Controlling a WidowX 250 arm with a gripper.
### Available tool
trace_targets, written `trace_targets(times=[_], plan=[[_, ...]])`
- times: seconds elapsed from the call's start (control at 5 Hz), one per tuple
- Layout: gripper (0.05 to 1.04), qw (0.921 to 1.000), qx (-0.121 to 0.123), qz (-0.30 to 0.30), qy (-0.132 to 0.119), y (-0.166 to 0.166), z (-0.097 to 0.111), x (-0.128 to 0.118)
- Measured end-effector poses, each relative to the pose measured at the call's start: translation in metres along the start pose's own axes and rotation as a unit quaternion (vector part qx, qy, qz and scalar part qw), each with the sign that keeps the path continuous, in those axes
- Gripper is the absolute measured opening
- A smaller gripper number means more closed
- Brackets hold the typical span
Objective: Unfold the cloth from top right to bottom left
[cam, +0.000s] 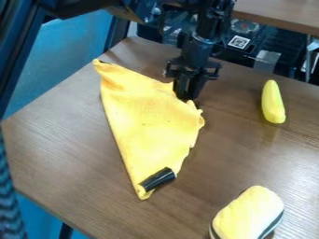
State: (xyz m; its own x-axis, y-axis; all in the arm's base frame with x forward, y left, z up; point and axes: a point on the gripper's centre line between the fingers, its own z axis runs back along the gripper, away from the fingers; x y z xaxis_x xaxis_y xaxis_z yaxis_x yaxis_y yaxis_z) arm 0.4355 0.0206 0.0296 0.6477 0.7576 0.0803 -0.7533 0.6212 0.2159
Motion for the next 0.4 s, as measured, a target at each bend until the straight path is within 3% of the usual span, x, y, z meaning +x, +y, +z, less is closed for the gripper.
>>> trace_targets(times=[0.2, 0.4], plan=[[0.158, 0.9999, -0.003, -0.005, 0.014, 0.004, -0.005, 0.0], [0.072, 0.9992, -0.032, -0.002, 0.026, 0.013, 0.012, 0.009]])
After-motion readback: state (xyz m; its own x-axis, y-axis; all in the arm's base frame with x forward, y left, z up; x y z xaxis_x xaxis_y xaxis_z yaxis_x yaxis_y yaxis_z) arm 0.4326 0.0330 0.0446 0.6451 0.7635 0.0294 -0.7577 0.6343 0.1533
